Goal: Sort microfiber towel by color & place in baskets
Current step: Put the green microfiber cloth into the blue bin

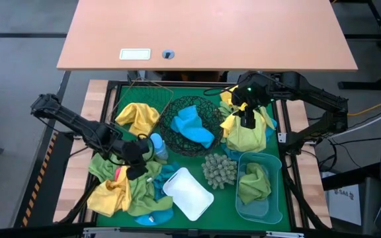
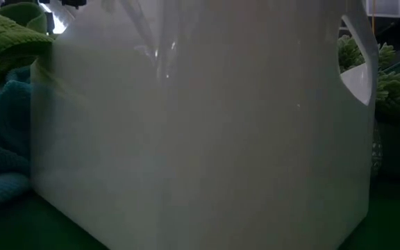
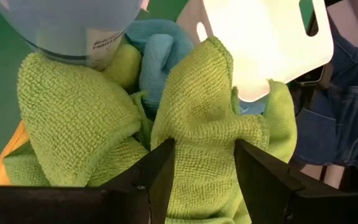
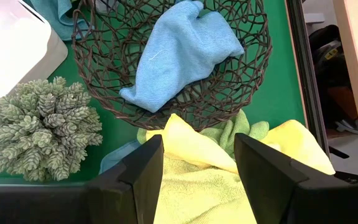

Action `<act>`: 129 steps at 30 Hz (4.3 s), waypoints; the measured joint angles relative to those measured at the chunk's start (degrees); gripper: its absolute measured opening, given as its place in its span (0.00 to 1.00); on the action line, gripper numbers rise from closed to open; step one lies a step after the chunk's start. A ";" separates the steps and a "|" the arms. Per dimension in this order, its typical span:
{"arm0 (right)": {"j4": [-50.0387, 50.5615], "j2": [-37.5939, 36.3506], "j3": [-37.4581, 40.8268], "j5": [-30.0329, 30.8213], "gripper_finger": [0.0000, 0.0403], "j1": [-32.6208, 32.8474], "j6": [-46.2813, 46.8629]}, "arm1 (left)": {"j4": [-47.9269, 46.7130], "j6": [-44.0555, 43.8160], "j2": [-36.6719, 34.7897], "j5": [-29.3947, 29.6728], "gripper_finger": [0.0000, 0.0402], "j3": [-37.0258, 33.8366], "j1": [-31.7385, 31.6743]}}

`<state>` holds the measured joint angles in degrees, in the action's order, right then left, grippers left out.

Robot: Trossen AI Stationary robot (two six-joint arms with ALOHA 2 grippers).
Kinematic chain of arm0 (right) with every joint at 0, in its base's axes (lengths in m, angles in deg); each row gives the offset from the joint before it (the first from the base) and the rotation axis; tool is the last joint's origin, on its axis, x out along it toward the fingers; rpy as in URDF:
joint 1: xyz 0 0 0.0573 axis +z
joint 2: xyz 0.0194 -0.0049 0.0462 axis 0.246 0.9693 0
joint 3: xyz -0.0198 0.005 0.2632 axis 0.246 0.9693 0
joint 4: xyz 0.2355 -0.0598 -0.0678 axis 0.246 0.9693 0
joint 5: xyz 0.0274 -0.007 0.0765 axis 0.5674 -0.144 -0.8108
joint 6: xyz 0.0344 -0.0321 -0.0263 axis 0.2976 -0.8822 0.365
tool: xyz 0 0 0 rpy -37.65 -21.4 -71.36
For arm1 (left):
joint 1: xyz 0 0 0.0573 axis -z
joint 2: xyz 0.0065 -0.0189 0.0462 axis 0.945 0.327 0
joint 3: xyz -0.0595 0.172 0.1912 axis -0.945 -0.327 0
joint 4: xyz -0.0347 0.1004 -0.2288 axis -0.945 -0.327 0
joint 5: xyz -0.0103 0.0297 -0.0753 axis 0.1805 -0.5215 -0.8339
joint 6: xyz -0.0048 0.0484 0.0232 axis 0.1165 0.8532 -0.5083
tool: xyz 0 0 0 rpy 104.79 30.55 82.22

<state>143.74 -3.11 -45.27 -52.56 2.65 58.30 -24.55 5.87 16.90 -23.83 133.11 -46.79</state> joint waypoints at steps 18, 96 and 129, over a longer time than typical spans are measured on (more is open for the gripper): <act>0.00 0.00 0.00 -0.01 0.49 -0.01 0.00 | 0.04 4.36 0.14 0.18 0.13 0.00 -0.02; -4.24 0.02 0.02 -7.80 0.49 -0.02 -0.06 | 41.20 19.51 -11.48 16.57 0.00 0.00 -0.09; -41.68 8.26 0.02 -22.51 0.49 4.56 -0.46 | 79.30 36.15 5.43 16.30 0.00 0.07 -13.48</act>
<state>102.05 5.15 -45.25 -75.06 7.20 57.84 54.75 42.02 22.33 -7.53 133.18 -60.27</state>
